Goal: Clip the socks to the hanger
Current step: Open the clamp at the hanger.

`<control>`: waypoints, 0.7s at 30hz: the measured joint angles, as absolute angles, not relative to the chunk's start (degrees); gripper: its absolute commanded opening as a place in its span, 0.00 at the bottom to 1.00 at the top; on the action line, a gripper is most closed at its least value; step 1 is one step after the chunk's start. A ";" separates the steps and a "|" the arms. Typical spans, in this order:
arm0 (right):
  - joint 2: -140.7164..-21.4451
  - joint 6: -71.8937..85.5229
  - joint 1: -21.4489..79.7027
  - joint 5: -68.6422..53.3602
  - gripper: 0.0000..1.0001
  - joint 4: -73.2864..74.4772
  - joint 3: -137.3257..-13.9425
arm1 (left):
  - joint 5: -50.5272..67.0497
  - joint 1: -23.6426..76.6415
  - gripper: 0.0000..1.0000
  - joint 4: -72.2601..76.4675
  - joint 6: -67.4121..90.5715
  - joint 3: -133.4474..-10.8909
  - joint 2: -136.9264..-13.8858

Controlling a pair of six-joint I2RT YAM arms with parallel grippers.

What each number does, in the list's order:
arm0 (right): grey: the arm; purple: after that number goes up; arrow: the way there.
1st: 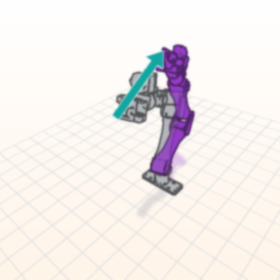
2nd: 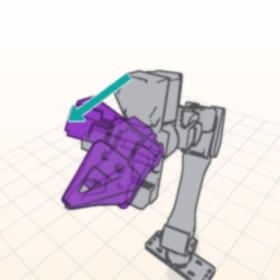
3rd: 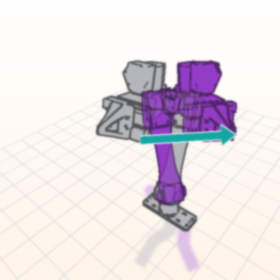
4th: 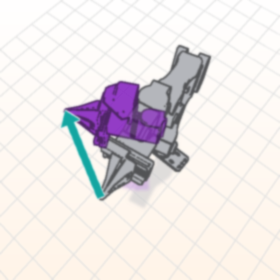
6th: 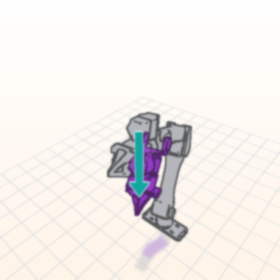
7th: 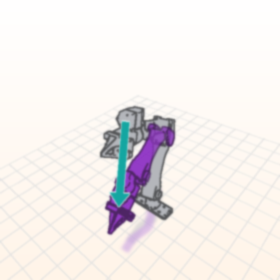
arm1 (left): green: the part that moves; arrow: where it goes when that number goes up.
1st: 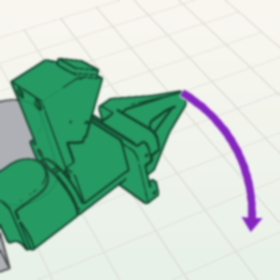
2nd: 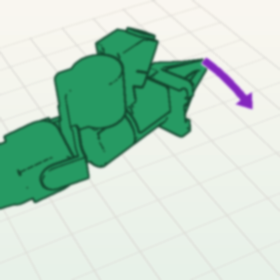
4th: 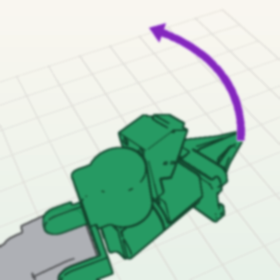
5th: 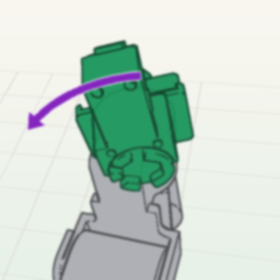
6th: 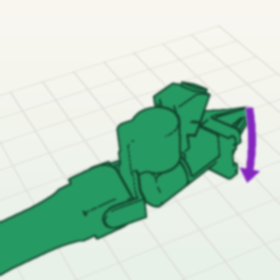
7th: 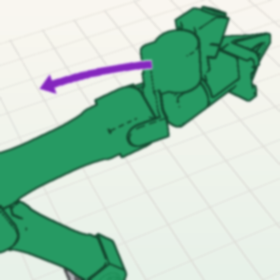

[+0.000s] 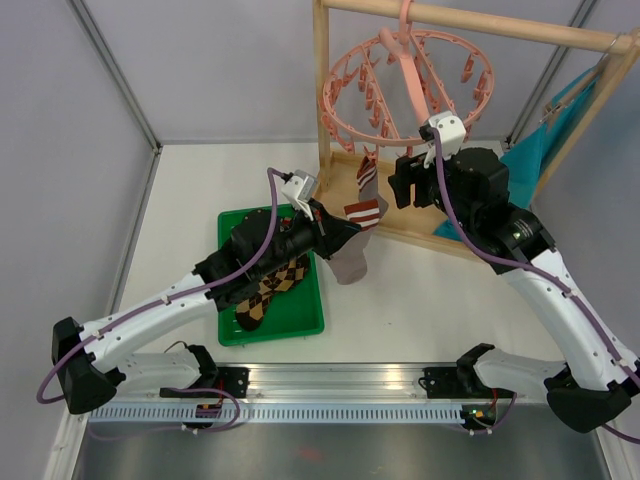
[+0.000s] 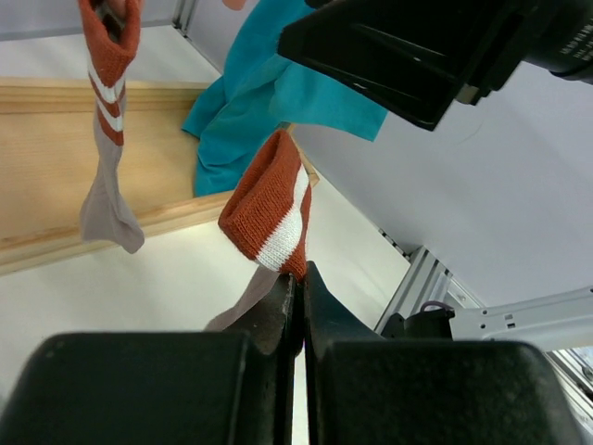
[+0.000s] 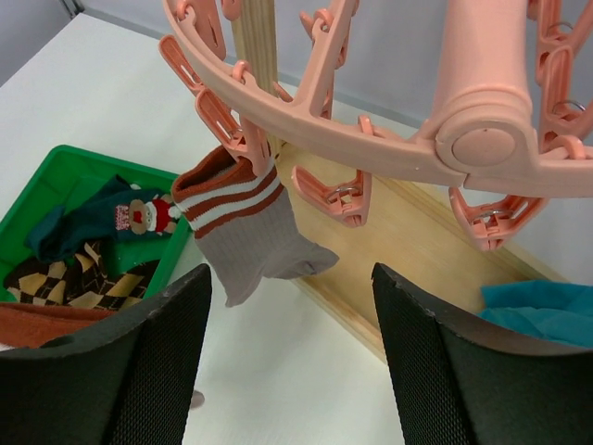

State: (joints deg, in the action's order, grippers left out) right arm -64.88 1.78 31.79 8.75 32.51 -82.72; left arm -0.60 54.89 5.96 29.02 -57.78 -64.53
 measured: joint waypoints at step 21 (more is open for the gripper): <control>-67.61 -4.51 31.79 10.02 0.74 21.82 -79.70 | 2.33 55.02 0.02 5.58 27.29 -58.76 -64.58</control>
State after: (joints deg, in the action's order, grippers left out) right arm -67.61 -4.51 31.79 10.02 21.82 -79.70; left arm 2.33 55.02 5.58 27.29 -58.76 -64.58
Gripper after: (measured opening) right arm 0.750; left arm 0.033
